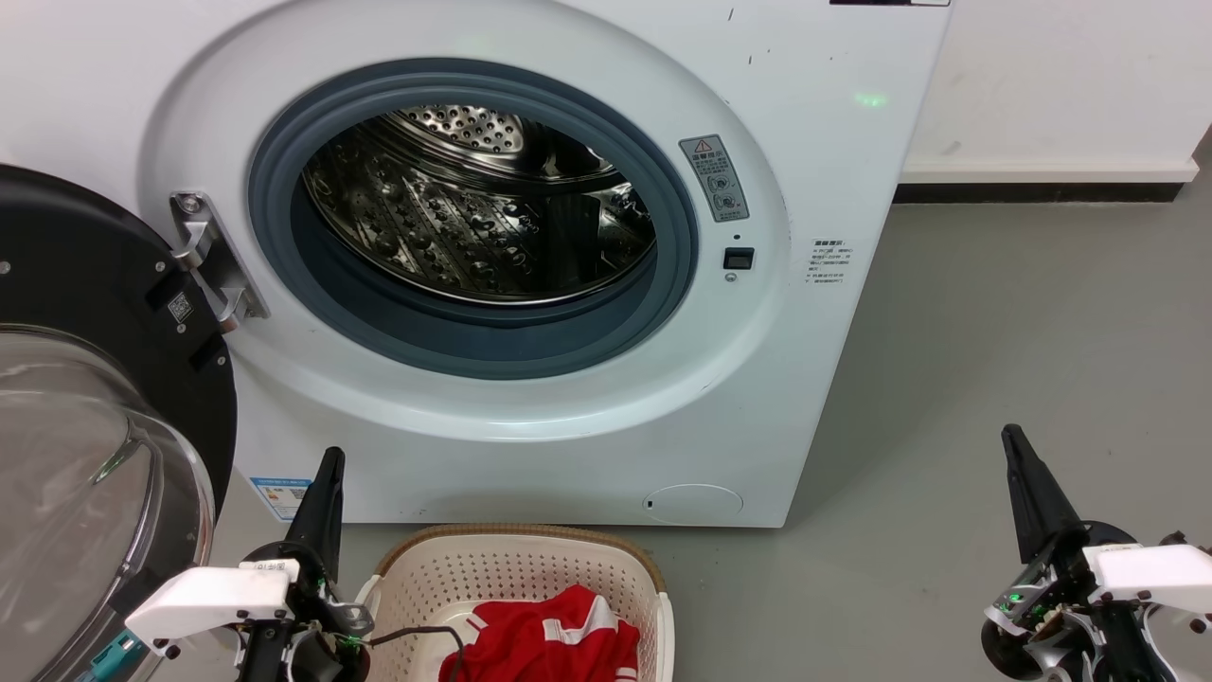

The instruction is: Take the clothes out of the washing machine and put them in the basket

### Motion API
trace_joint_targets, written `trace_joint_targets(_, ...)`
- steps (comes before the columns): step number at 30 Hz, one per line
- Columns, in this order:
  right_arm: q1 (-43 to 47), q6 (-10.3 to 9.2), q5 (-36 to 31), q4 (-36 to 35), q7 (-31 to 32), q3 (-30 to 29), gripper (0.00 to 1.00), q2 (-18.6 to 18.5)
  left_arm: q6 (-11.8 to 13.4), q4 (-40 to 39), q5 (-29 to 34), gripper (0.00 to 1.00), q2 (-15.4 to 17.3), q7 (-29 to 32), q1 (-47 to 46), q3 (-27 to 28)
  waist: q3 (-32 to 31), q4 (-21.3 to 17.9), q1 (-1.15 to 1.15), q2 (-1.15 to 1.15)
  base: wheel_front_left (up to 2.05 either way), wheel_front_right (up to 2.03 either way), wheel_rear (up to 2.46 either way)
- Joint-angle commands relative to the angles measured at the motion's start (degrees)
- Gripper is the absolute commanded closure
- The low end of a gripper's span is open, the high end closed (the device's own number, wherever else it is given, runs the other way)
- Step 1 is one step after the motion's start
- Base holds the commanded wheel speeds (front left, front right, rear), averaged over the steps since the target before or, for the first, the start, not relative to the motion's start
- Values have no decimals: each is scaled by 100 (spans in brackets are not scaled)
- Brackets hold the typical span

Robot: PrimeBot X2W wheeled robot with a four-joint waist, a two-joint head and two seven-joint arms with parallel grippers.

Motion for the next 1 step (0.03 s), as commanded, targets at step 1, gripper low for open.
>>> trace_joint_targets(1,-68,-2,-26,14,19,-12,100,19,-13,5,23,100,-3,22,-35,20,0,0,0,0,0,0,0)
